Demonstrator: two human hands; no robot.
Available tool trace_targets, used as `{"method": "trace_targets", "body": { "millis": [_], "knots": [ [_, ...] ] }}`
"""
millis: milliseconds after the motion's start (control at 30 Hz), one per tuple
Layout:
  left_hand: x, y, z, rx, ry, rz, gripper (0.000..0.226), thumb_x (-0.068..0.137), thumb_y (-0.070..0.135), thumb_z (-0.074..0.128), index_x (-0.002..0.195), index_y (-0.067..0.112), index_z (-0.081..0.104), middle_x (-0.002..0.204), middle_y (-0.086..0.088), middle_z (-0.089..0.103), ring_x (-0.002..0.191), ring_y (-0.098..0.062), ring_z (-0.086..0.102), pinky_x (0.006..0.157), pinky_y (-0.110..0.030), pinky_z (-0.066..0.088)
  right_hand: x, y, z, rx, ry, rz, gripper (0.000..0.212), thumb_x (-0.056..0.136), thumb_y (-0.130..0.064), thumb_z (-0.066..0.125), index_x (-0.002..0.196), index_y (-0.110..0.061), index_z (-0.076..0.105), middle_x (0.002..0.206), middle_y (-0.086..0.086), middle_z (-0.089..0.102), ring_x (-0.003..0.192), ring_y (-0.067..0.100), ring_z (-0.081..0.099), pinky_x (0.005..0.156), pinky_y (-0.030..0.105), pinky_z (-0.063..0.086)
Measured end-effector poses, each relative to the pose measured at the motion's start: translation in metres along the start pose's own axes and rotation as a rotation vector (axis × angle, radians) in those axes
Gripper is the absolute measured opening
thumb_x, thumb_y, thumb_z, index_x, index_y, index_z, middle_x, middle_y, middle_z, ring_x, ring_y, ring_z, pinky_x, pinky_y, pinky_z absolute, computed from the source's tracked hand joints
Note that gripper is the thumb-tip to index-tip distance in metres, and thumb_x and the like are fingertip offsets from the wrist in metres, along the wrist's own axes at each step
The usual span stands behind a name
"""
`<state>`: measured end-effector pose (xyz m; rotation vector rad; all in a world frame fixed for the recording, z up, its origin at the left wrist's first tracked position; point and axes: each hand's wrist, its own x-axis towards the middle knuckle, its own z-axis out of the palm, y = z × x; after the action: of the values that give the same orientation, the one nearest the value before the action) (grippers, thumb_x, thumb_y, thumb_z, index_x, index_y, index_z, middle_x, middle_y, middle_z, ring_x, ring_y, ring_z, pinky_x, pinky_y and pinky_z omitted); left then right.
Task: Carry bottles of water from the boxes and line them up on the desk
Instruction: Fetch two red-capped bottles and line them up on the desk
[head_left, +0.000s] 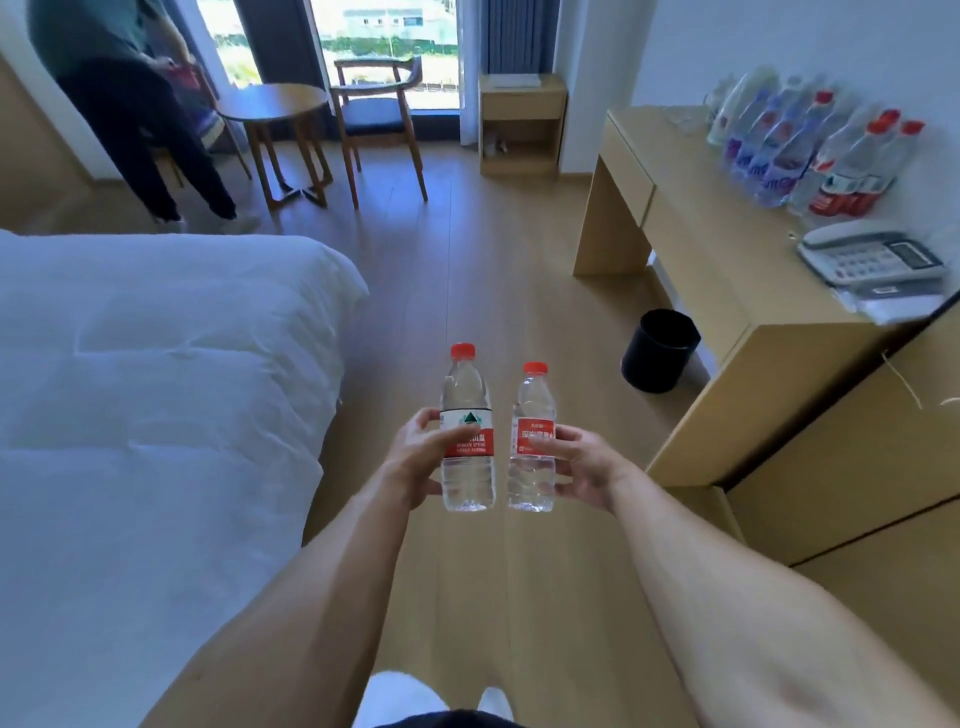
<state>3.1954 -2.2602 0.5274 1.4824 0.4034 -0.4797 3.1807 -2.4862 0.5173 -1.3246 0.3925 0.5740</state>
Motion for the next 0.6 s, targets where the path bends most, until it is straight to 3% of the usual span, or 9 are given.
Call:
{"method": "trace_targets", "body": {
  "millis": [133,367,467,600],
  "knots": [
    [0.063,0.043,0.015,-0.007,-0.038,0.012,0.055,0.081,0.020,0.083,0.128,0.020,0.055,0.110,-0.015,0.072,0.097,-0.032,0.072,0.070,-0.054,0.059,0.052,-0.041,-0.022,0.013,0.023,-0.016,0.046,0.083,-0.017,0.077,0.126,-0.011,0.064,0.121,0.014,0.070,0.107,0.028,0.067,0.098,0.053,0.050],
    [0.199,0.112,0.046,0.033,-0.128,0.008,0.052,0.080,0.018,0.084,0.124,0.019,0.056,0.111,-0.015,0.072,0.099,-0.033,0.072,0.081,-0.065,0.057,0.149,-0.106,-0.067,0.075,0.147,-0.040,0.050,0.076,-0.020,0.081,0.123,-0.012,0.066,0.114,0.012,0.072,0.104,0.028,0.069,0.095,0.052,0.052],
    [0.263,0.148,0.067,0.057,-0.176,-0.009,0.048,0.080,0.018,0.084,0.120,0.020,0.058,0.110,-0.013,0.072,0.097,-0.031,0.073,0.077,-0.062,0.059,0.186,-0.143,-0.086,0.105,0.215,-0.050,0.054,0.070,-0.022,0.083,0.121,-0.013,0.067,0.110,0.010,0.074,0.101,0.027,0.070,0.089,0.048,0.055],
    [0.338,0.203,0.097,0.104,-0.274,-0.033,0.045,0.078,0.018,0.085,0.116,0.019,0.061,0.108,-0.013,0.074,0.094,-0.031,0.074,0.069,-0.061,0.060,0.226,-0.192,-0.114,0.159,0.312,-0.074,0.057,0.067,-0.023,0.083,0.121,-0.013,0.068,0.111,0.010,0.074,0.106,0.028,0.068,0.092,0.050,0.054]
  ]
}}
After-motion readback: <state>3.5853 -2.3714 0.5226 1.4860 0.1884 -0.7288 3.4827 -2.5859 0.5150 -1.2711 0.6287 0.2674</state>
